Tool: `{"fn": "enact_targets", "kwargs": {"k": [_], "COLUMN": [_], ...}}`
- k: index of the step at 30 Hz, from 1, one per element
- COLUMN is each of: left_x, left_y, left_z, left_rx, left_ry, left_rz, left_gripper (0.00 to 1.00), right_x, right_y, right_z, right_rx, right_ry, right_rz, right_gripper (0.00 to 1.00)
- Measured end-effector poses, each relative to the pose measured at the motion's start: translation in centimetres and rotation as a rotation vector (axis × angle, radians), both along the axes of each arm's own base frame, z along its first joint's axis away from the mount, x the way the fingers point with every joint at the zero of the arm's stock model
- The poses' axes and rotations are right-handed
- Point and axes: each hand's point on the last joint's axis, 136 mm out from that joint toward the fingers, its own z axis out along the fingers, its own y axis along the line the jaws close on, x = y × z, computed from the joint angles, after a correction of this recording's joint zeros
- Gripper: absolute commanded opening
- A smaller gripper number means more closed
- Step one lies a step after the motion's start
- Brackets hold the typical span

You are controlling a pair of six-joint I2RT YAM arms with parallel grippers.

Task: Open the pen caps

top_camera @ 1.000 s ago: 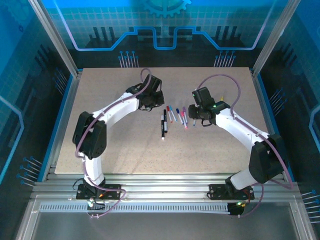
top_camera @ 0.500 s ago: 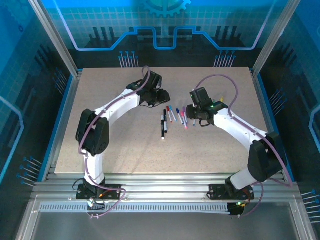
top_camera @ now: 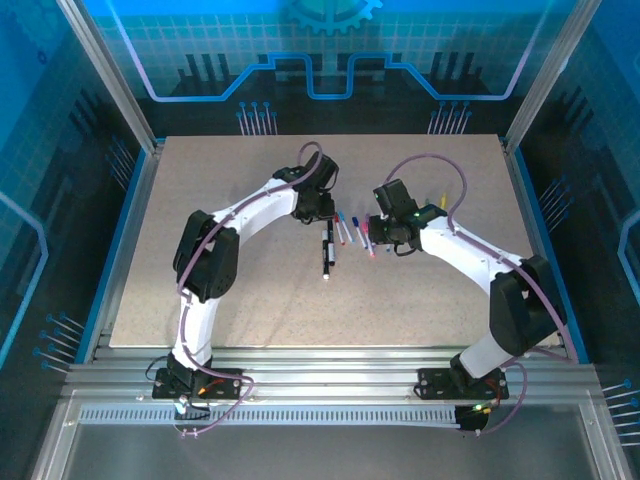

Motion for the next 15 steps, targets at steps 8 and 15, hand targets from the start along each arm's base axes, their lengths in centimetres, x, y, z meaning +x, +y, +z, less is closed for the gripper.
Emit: {"fn": "enact_targets", "kwargs": {"k": [8,15], "left_x": [-0.7,-1.3], "left_y": [-0.3,-0.8], "left_z": [-2.4,-3.0], "left_rx": [0.048,0.061], "left_ry": [0.042,0.056], "left_rz": [-0.012,-0.027], "left_gripper": [0.31,0.31], "right_x": [-0.1,-0.2], "right_y": [0.5,0.8], "right_z": [-0.8,-1.1], "right_rx": [0.013,0.015], "right_ry": [0.025,0.034], "right_rz": [0.009,0.017], "right_gripper": [0.34,0.34]}}
